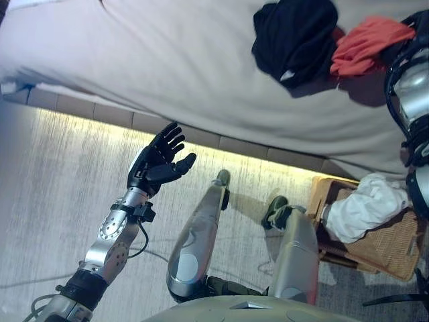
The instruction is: Pick up the clothes from the bed and place them into the basket
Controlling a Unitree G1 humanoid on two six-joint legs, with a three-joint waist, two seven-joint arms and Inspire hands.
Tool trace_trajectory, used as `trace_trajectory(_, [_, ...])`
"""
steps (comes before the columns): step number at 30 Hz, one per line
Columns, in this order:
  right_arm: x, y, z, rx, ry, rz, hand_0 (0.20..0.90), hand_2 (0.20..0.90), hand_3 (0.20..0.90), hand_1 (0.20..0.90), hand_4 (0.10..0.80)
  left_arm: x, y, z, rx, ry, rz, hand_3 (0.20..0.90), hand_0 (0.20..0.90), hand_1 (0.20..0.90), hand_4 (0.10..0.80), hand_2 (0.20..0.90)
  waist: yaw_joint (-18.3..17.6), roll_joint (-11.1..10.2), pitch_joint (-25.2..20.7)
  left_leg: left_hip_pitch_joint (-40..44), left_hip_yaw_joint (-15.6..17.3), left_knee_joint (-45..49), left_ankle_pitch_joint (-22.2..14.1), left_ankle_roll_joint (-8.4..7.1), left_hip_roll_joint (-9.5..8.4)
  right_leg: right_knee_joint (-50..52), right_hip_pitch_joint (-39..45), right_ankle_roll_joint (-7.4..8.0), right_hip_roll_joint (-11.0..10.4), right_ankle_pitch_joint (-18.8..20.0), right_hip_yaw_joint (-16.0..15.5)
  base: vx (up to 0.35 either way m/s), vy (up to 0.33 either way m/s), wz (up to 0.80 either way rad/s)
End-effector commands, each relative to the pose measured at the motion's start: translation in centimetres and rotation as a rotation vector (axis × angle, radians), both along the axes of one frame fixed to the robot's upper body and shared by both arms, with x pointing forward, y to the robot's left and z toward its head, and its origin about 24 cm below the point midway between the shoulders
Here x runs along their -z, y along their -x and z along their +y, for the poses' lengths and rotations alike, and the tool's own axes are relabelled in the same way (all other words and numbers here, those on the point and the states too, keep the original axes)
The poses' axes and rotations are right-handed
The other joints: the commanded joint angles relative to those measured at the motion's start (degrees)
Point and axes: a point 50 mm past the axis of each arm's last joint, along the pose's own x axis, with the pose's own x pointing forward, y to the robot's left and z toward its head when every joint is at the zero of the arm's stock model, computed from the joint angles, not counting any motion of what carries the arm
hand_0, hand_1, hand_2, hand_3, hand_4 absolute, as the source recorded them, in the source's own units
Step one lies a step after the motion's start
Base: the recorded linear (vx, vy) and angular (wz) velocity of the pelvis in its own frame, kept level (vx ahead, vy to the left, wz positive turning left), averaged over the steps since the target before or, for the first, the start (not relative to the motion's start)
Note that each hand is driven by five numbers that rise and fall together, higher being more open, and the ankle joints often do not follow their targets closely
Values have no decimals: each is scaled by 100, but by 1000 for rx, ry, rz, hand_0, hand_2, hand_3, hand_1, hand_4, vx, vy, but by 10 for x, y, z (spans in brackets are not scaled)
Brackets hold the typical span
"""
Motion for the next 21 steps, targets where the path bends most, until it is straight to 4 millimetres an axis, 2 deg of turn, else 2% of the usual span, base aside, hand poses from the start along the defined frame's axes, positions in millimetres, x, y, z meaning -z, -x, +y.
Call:
trace_trajectory(1, [-55,32,-21,15,45,-262,300,300,200,300,100,-23,0,4,-21,-19,-135,900,900,900,800,900,-231,-439,-883,753,210,-417,-554,4,156,-815,969,-229,468,52,-348,110,24,-36])
trace_trajectory(5, [-47,38,-28,-42,-61,-273,300,300,200,300,100,-15,-3,0,-38,-29,-102,900,900,900,800,900,-484,-606,-1297,1536,461,-1116,-440,-73,334,-1709,1733,-159,634,253,-244,114,26,-33])
trace_trajectory(9, [-36,45,-34,-78,-107,-283,300,300,200,300,100,-4,-3,0,-50,-34,-51,900,900,900,800,900,-721,-730,-1735,2104,599,-1782,-327,-107,361,-2380,2224,-54,734,447,-76,113,18,-25])
trace_trajectory(13, [-11,53,-39,-105,-127,-250,300,300,200,300,100,11,-2,2,-66,-52,17,900,900,900,800,900,-1006,-803,-2153,2591,776,-2446,-105,-150,442,-2939,2544,71,851,711,166,62,26,-24])
trace_trajectory(15, [-1,57,-41,-107,-134,-230,300,300,200,300,100,13,-3,2,-64,-50,26,900,900,900,800,900,-1128,-801,-2277,2748,831,-2703,-2,-179,476,-3148,2648,125,882,830,278,14,34,-20])
trace_trajectory(21, [47,70,-48,-85,-187,-135,300,300,200,300,100,18,-10,-1,-59,-57,39,900,900,900,800,900,-1496,-795,-2537,3235,1016,-3592,270,-265,616,-3797,2875,295,957,1208,657,-6,18,-22])
